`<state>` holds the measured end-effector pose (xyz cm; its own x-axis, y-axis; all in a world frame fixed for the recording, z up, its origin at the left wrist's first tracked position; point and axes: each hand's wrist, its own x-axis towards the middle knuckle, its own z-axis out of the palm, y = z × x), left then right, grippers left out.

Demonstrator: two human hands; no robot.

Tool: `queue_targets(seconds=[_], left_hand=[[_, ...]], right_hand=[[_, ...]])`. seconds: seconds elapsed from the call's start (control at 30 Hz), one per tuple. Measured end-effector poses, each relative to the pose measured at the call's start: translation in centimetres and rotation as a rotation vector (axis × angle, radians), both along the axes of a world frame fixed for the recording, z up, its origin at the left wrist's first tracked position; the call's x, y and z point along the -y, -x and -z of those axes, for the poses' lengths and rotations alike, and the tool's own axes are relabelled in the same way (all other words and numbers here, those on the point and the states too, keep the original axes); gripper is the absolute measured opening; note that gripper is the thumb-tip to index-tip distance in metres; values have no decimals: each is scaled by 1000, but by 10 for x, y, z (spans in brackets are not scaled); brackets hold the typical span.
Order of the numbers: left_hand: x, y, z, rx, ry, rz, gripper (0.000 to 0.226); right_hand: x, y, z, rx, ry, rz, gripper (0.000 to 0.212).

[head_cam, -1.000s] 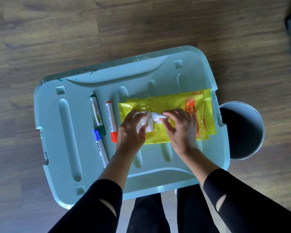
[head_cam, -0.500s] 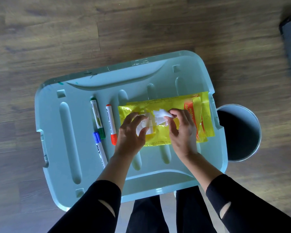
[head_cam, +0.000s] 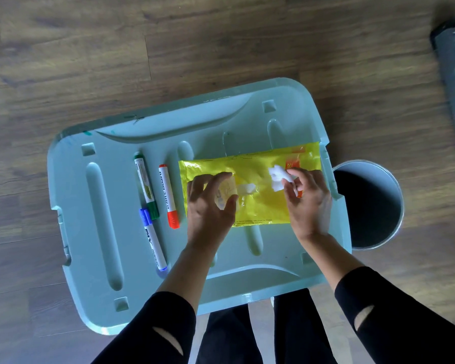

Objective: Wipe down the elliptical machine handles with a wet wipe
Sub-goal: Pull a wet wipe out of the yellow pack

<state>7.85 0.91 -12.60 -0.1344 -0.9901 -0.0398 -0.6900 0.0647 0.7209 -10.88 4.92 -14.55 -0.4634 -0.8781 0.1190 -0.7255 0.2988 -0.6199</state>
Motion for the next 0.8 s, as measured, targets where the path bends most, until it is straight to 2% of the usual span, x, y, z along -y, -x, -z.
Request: queue_targets(seconds=[0.07,0.17,0.3,0.47,0.7,0.8], left_hand=[[2,9,-6,-5,21,-13,43],[4,26,-12,-124,-34,-11,46],[-2,39,-4,-155,-119,82,52],[-12,37,20,46,-9,261,40],[-27,47,22,392,-43,402,42],[-27,54,20,433,-98,422,44]], right_hand=[[-2,2,3,-12,-24,-13,23],[-2,4,4,5,-42,4,24],[-5,11,4,25,-32,22,25],[-10,21,3,56,-17,19,25],[-13,24,5,61,-14,30,29],[-15,26,5,75,-20,14,28]])
